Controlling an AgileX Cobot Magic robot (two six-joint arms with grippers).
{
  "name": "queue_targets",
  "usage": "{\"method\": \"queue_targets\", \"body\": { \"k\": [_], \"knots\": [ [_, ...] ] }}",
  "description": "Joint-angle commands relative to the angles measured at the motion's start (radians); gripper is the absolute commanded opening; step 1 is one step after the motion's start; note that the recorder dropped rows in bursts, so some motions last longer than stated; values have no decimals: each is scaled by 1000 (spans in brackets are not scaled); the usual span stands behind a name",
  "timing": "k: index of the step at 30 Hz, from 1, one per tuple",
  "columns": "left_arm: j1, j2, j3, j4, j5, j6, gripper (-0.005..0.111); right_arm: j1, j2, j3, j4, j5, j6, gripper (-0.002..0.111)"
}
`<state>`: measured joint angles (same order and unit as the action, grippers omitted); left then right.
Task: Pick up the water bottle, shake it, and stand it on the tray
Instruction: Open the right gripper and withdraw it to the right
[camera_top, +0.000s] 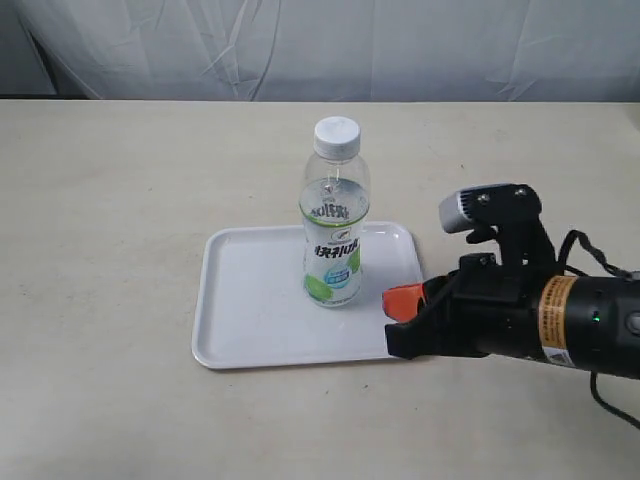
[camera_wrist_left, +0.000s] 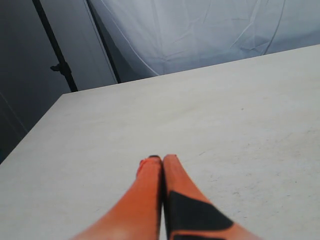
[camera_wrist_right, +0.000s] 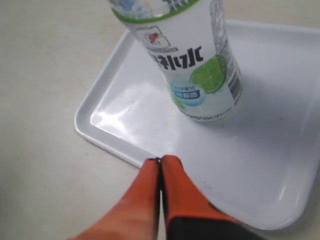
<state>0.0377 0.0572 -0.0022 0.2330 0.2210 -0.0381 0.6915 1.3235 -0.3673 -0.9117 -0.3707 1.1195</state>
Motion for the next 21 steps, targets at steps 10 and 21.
{"method": "queue_targets", "body": {
  "k": [10, 21],
  "knots": [
    [1, -4, 2, -4, -13, -7, 0, -3, -324, 36, -4, -179, 41, 4],
    [1, -4, 2, -4, -13, -7, 0, -3, -356, 36, -4, -204, 41, 4]
  ]
}}
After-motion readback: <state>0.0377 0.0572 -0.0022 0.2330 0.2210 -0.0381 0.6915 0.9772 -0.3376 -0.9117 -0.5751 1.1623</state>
